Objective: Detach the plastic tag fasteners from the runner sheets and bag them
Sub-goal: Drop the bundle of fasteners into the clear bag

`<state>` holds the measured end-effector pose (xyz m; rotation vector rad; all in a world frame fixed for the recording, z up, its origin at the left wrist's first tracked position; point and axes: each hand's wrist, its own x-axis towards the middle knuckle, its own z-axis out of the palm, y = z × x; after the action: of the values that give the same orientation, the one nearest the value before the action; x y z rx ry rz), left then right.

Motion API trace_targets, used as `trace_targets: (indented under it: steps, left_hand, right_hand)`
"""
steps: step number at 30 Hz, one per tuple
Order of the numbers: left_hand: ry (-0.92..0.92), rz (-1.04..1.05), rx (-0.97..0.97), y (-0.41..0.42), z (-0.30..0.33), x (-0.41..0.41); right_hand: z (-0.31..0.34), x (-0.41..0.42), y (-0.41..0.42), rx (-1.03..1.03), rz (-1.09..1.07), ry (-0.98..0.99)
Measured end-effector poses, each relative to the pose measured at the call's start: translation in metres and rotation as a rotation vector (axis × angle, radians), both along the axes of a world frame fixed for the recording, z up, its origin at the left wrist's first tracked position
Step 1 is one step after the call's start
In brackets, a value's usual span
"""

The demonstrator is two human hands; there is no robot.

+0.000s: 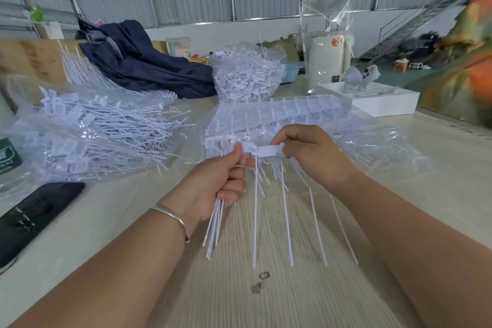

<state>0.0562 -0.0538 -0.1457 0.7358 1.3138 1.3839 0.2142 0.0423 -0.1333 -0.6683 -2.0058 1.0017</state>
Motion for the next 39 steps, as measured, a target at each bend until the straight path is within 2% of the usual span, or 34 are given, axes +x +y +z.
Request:
trace_targets:
  steps: [10, 18, 21, 27, 33, 39]
  left_hand:
    - [0.142, 0.025, 0.089, -0.002, 0.002, -0.004]
    - [0.125, 0.063, 0.143, -0.006, 0.009, -0.011]
    - [0.072, -0.012, 0.167, -0.008, 0.01, -0.015]
    - [-0.172, -0.229, 0.235, -0.01, 0.011, -0.009]
    - [-0.225, -0.355, 0.222, -0.008, 0.005, 0.009]
    - [-0.303, -0.269, 0.241, -0.004, 0.007, 0.005]
  right_hand:
    - [-0.004, -0.001, 0.004, 0.135, 0.027, -0.133]
    - [0.001, 0.004, 0.005, 0.065, -0.053, -0.154]
    - [0.003, 0.005, 0.003, -0.035, -0.007, -0.084]
    - [0.012, 0.009, -0.003, -0.171, 0.234, 0.141]
    - [0.007, 0.004, -0.014, -0.204, 0.355, 0.008]
    - [0.006, -0.001, -0.014, -0.172, 0.237, 0.048]
